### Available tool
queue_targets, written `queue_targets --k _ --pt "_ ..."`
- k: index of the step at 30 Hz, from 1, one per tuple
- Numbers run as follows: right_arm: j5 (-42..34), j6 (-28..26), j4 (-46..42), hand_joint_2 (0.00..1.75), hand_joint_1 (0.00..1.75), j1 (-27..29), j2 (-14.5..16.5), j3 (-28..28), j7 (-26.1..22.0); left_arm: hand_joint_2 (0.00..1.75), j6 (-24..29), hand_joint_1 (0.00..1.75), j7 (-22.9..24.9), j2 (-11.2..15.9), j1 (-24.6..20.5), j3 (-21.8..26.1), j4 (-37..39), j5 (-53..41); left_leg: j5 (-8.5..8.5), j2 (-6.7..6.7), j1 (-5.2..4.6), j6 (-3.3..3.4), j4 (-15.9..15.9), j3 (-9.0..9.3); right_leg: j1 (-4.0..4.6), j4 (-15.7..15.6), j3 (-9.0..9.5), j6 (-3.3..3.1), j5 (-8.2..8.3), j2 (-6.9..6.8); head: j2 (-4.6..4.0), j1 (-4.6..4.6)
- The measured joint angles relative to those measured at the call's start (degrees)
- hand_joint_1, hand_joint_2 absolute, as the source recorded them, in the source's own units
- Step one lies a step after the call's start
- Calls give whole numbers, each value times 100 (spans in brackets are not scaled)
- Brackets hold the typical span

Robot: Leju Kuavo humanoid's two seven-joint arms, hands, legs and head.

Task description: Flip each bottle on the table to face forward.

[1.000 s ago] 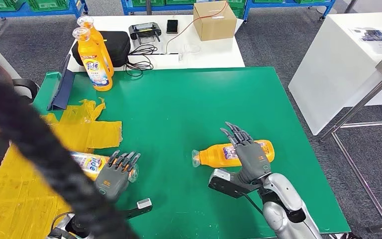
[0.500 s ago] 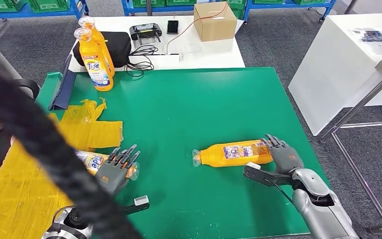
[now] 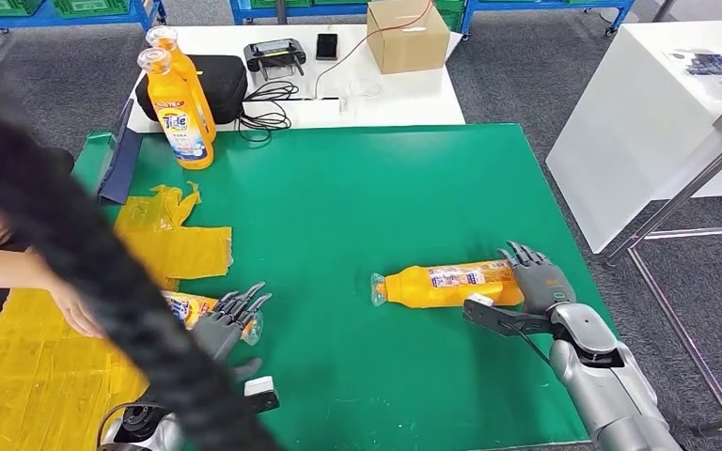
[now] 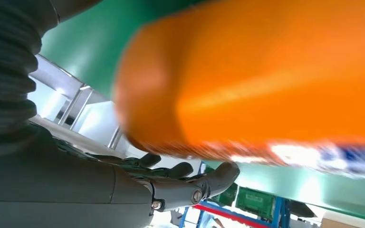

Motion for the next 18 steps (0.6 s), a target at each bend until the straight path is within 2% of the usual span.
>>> queue_targets --k 7,11,17,18 --pt "252 -303 89 175 0 -231 354 142 -53 175 -51 0 93 -53 165 22 -359 -70 0 4 1 0 0 -16 0 7 -21 0 -1 1 0 0" --pt "340 -297 85 175 0 -292 550 326 -53 175 -43 0 142 -57 248 29 -430 -124 1 0 1 -2 -1 -22 0 9 -27 0 -1 0 0 1" --pt "353 -211 126 175 0 -351 669 487 -54 175 -45 0 130 -57 272 45 -436 -111 2 0 0 -2 -1 -25 -1 9 -28 0 -1 0 0 1" --pt "340 -128 151 175 44 -371 678 509 -54 175 -50 0 107 -57 272 46 -438 -79 2 1 0 -2 -1 -25 -2 9 -28 0 -1 0 0 1"
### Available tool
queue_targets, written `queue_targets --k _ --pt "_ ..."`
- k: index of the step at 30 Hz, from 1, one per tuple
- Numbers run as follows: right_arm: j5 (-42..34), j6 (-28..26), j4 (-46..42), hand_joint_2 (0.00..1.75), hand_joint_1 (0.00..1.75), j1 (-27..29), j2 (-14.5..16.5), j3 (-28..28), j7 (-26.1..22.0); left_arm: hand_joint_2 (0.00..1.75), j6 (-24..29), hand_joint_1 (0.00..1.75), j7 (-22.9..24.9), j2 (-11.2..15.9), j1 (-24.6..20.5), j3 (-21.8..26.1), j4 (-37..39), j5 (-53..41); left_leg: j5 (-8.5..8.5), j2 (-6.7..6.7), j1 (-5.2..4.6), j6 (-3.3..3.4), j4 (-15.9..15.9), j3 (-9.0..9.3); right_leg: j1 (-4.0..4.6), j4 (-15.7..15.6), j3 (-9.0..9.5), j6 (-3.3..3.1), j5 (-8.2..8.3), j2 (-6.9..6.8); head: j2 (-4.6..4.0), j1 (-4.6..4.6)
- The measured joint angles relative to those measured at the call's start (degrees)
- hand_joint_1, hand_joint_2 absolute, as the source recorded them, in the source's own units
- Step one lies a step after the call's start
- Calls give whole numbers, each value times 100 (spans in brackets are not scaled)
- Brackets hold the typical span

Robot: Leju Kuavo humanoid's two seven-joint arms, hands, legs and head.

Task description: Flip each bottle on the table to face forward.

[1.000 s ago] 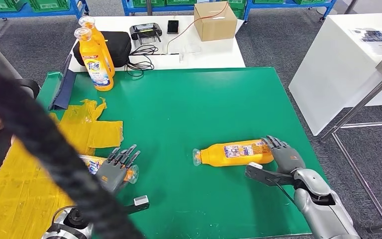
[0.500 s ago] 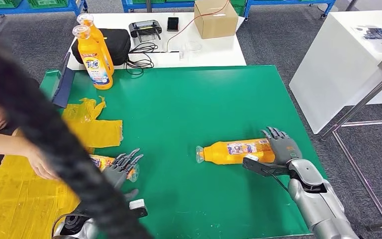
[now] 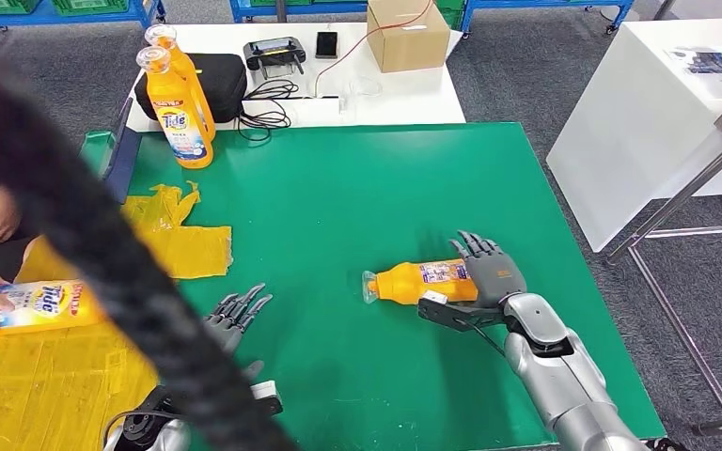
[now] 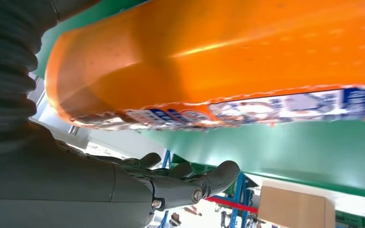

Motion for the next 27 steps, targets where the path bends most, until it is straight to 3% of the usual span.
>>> queue_targets --k 3,8,14,18,20,22,25,27 --pt "-217 609 266 175 175 -159 -23 113 -71 175 -56 0 -170 0 -40 -2 8 187 0 3 0 0 1 2 -1 -1 -4 0 0 1 0 0" --pt "-828 1589 1138 175 175 -656 -366 465 -401 175 -87 0 -441 -25 -405 -78 246 514 -4 -3 1 3 2 49 -2 -9 -12 8 -7 0 0 1" --pt "-1315 1801 1599 175 175 -904 -672 684 -343 175 -236 0 -587 -64 -618 -188 465 943 -3 -39 -2 14 3 80 -7 -17 22 22 -16 -23 0 1" --pt "-1612 1873 1671 175 175 -943 -795 749 -229 175 -613 0 -766 -99 -694 -190 535 1507 -1 -43 -7 19 5 89 -13 -27 41 28 -12 -24 0 2" --pt "-1843 1724 1675 175 175 -917 -790 744 -196 87 -1171 0 -859 -131 -683 -144 521 2158 -1 -42 -8 20 5 88 -14 -29 53 30 -9 -24 0 2" --pt "-2240 1362 1655 175 175 -836 -687 672 -230 0 -2104 0 -865 -176 -577 -5 396 3237 0 -36 -8 22 4 84 -14 -28 88 38 -1 -22 0 3" --pt "-3336 896 1192 175 175 -531 -213 303 -434 0 -3789 0 -468 -278 -155 387 -232 5155 -5 3 -6 19 3 84 -9 -26 103 47 9 13 0 4" --pt "-4076 915 590 175 175 -206 157 84 -474 87 -4483 0 -168 -347 158 623 -764 6014 -13 44 -6 13 3 81 -5 -25 78 38 15 54 0 2"
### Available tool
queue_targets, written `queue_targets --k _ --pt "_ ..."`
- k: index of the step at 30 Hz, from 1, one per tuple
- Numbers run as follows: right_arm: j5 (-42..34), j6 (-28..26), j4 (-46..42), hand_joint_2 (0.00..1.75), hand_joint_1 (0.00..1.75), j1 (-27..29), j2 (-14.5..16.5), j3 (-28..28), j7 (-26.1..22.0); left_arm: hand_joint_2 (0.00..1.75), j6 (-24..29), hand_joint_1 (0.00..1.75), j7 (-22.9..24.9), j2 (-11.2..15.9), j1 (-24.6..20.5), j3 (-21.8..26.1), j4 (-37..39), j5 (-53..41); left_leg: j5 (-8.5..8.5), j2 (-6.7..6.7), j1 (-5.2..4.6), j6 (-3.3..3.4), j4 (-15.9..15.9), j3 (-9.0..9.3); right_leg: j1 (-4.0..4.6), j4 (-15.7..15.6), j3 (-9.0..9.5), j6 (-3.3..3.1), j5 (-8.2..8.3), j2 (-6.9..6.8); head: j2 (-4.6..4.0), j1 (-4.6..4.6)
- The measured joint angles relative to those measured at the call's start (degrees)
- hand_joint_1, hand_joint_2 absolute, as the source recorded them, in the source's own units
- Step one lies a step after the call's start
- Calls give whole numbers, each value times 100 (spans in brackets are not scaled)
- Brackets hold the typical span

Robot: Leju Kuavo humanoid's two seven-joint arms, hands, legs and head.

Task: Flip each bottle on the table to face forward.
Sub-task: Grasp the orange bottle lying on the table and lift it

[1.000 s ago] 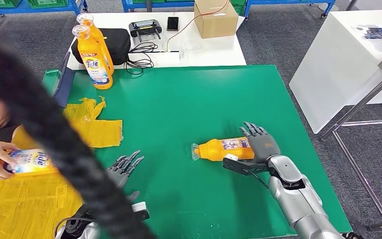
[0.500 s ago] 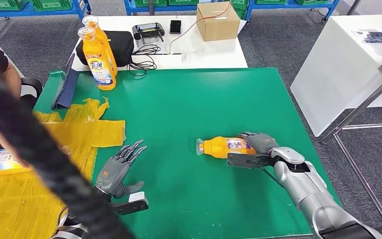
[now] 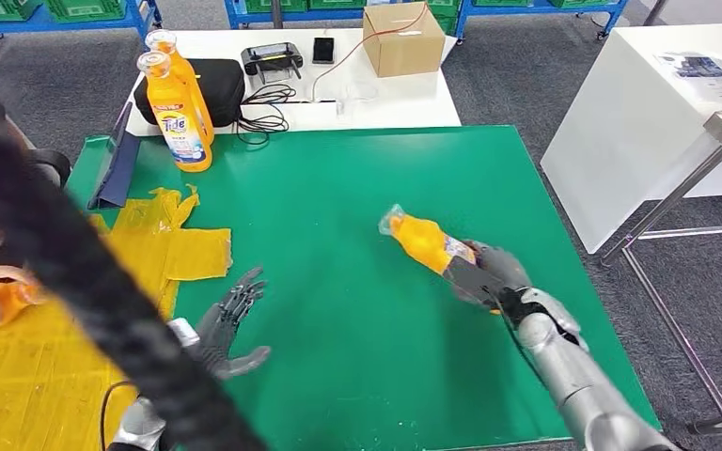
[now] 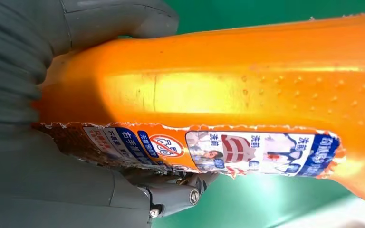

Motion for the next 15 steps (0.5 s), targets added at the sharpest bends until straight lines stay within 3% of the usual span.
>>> queue_targets --k 2,9,15 --pt "-355 40 -543 175 175 290 319 -62 51 175 -252 0 171 -57 193 120 -407 368 0 13 2 -3 0 -14 0 6 -30 -11 3 15 0 -4" --pt "-482 53 -1866 175 175 1105 1110 63 -223 175 -621 0 415 -253 722 156 -1303 1211 21 -30 6 -17 -1 -85 5 38 -96 -19 -4 -28 0 -1" --pt "-198 -21 -2504 175 175 1489 1624 824 -184 175 -548 0 452 -355 997 -89 -1768 1265 21 -24 6 -18 -1 -110 5 39 -128 -22 -6 -25 0 -2"
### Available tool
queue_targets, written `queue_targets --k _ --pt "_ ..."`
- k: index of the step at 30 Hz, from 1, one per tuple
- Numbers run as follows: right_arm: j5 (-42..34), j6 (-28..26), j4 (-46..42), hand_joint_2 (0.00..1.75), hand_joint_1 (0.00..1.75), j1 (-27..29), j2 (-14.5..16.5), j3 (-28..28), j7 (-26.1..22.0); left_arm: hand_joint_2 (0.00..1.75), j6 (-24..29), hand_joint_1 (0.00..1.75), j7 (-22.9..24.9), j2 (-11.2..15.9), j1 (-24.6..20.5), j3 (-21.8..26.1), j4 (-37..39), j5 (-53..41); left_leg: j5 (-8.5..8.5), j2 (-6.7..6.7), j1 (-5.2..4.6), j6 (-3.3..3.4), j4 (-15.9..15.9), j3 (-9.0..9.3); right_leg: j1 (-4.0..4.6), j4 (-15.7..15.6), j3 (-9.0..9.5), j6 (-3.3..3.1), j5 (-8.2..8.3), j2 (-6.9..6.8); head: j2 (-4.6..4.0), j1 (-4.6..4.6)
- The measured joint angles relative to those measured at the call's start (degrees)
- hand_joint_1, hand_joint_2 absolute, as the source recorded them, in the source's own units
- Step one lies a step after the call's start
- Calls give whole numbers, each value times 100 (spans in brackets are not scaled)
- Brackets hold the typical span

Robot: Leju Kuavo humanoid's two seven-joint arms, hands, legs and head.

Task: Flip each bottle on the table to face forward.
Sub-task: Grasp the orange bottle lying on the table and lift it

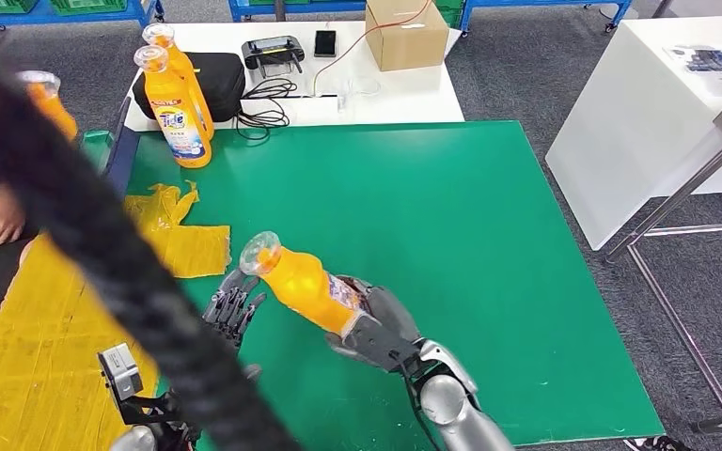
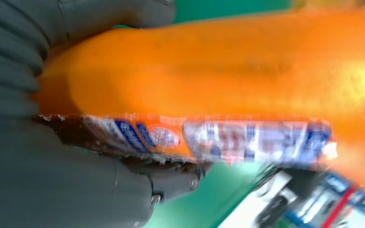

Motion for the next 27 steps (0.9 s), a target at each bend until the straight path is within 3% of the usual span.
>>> queue_targets --k 15,24,25,27 --pt "314 -99 -214 175 175 45 410 1156 79 175 116 0 9 -57 86 -117 -221 31 0 -2 -2 0 0 -8 -5 1 -6 -1 0 -1 0 0" --pt "342 -44 -163 175 175 -77 446 1689 75 175 223 0 44 -68 78 -103 -218 9 0 1 -3 0 -1 -12 -5 1 -8 -1 0 0 0 1" --pt "356 -37 -124 175 175 -126 442 1789 69 175 270 8 51 -69 74 -89 -218 5 0 1 -3 0 0 -11 -5 1 -9 -1 0 0 0 0" --pt "385 -34 -8 175 175 -254 426 1980 46 175 368 95 75 -69 74 -56 -212 -6 1 2 -3 0 0 -11 -5 1 -9 -1 0 0 0 1"
